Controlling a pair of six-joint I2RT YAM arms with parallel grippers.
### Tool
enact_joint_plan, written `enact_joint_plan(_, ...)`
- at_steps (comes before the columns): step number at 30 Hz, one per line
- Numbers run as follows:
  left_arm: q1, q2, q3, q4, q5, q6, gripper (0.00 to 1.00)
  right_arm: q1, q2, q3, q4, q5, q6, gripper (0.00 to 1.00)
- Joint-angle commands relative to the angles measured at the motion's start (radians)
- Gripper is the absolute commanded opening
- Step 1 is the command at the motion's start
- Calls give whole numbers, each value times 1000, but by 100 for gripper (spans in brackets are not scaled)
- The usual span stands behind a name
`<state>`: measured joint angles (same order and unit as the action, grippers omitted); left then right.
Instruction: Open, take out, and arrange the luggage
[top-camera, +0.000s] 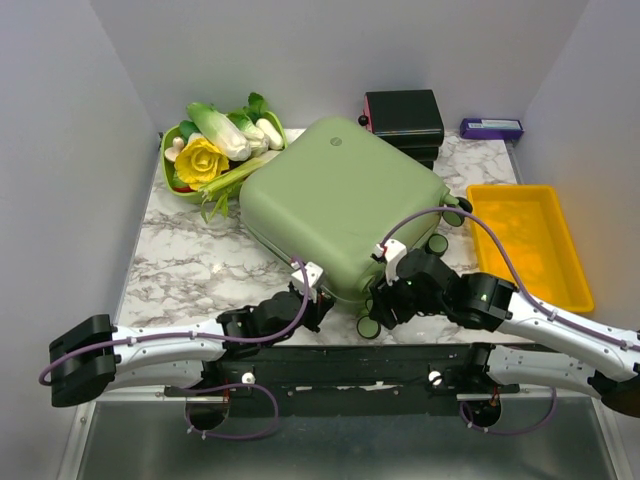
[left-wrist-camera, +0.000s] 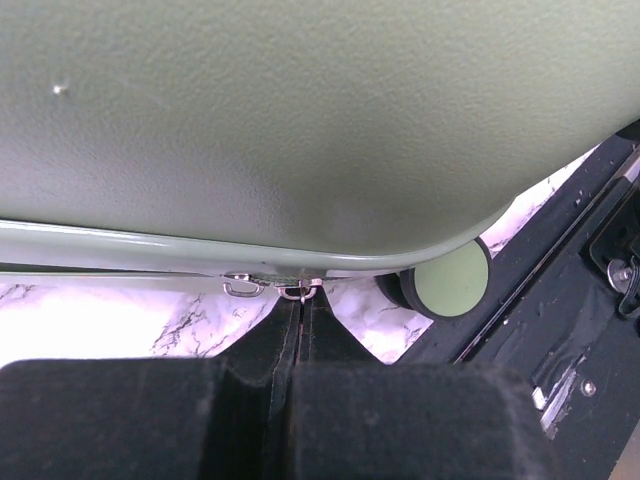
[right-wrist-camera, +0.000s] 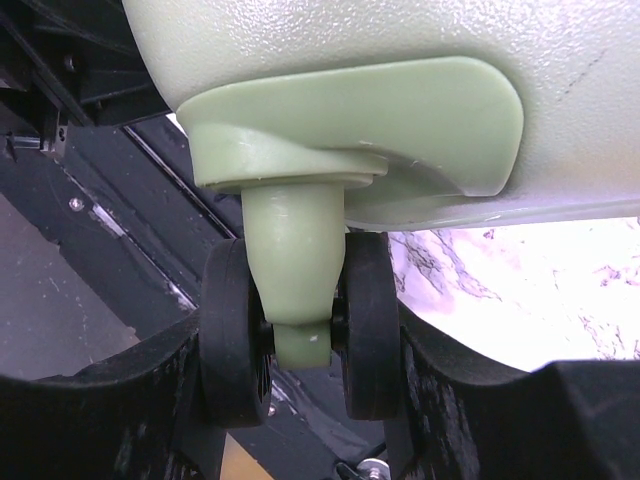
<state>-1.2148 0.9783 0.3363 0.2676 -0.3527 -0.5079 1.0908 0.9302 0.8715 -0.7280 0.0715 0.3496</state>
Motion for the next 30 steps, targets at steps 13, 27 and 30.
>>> enact_joint_plan(13,-215,158,67,396,-32,-29,0,6,7,11,277,-225,12,1)
enact_joint_plan(27,-255,272,116,455,-140,-142,22,6,-108,-89,289,-185,71,9)
enact_joint_plan(30,-256,197,80,398,-183,-187,39,6,-137,-88,248,-115,80,23)
